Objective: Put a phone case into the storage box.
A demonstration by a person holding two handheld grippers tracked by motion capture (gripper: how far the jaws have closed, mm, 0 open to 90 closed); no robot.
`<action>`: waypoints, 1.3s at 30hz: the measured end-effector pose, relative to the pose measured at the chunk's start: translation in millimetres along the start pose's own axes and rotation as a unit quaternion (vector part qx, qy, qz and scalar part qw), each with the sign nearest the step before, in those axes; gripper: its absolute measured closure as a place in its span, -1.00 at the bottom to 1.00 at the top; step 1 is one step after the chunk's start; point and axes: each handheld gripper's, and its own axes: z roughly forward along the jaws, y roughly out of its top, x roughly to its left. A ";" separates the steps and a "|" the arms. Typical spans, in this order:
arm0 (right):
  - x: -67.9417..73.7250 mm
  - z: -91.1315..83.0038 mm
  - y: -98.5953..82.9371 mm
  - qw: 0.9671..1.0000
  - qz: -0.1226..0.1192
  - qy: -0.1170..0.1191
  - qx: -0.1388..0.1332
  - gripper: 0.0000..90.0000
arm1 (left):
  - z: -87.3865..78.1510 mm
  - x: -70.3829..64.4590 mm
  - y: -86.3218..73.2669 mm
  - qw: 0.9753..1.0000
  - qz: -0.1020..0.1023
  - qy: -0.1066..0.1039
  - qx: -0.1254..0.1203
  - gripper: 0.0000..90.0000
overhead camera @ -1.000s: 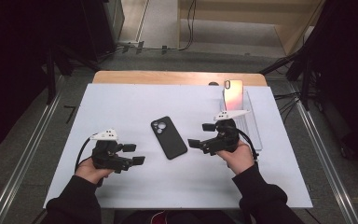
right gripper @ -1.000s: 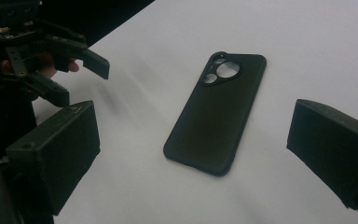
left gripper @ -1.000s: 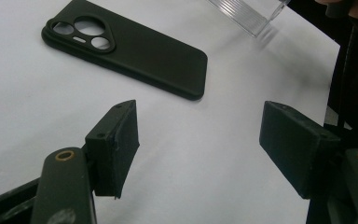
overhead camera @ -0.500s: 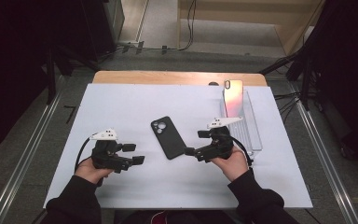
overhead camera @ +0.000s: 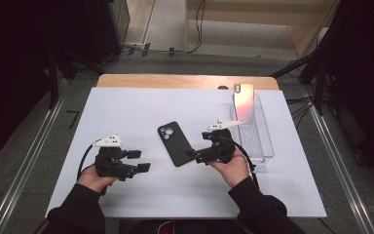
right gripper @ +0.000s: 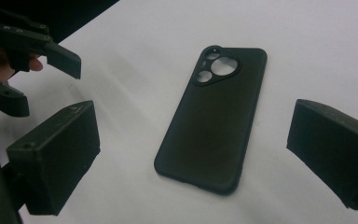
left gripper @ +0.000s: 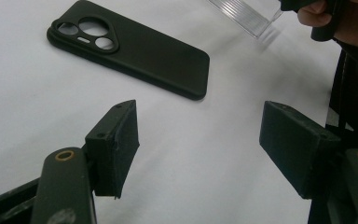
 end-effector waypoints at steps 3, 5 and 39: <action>1.7 5.0 2.6 1.000 -0.004 -0.014 -0.002 -0.98 | -0.1 0.0 -0.1 1.000 0.000 0.000 0.001 -0.36; 1.8 7.9 4.0 1.000 -0.001 -0.019 -0.005 -0.98 | 0.1 -0.3 -0.2 1.000 0.000 0.000 0.000 -0.36; 1.5 70.5 30.2 0.999 0.000 -0.053 -0.006 -0.98 | -0.5 1.0 -1.3 1.000 -0.001 0.003 0.002 -0.36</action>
